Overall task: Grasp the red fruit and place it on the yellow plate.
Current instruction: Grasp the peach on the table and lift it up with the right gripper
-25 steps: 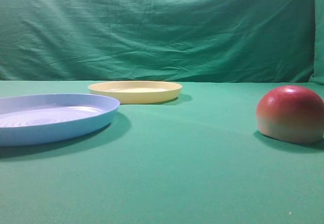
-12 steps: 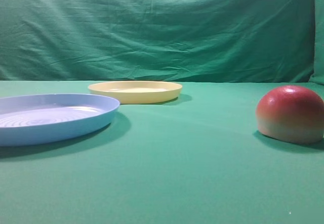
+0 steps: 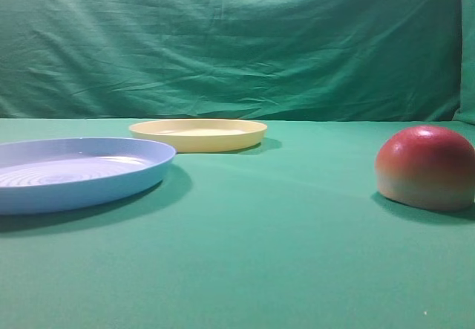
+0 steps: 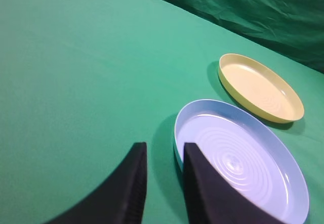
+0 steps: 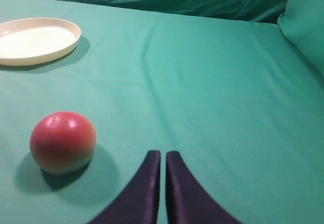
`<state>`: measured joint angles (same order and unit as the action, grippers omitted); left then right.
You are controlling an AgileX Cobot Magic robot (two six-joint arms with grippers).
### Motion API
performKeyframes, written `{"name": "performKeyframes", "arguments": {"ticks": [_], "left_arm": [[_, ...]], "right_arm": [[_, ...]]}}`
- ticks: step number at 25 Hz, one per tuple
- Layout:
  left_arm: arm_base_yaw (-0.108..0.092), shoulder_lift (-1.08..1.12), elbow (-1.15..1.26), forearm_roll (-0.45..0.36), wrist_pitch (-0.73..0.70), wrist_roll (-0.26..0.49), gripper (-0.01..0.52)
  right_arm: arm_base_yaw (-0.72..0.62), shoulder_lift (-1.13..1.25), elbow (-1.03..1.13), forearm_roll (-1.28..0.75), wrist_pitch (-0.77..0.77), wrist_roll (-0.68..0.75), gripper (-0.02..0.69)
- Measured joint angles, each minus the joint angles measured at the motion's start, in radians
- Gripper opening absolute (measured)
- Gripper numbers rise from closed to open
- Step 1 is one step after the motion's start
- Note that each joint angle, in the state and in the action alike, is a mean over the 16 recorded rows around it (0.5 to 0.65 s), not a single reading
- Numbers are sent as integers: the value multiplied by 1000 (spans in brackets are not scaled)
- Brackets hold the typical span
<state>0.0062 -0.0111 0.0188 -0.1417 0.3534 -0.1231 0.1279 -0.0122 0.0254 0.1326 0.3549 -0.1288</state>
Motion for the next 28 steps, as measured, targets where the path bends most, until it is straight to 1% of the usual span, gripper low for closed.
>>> {"name": "performKeyframes", "arguments": {"ticks": [6, 11, 14, 18, 23, 28], "left_arm": [[0, 0, 0, 0, 0, 0, 157], [0, 0, 0, 0, 0, 0, 157], [0, 0, 0, 0, 0, 0, 157], [0, 0, 0, 0, 0, 0, 157], [0, 0, 0, 0, 0, 0, 157], [0, 0, 0, 0, 0, 0, 157]], "right_arm": [[0, 0, -16, 85, -45, 0, 0], [0, 28, -93, 164, -25, -16, 0], [0, 79, -165, 204, 30, -39, 0], [0, 187, -275, 226, 155, -76, 0], [0, 366, -394, 232, 298, -130, 0], [0, 553, -470, 247, 393, -209, 0]]}}
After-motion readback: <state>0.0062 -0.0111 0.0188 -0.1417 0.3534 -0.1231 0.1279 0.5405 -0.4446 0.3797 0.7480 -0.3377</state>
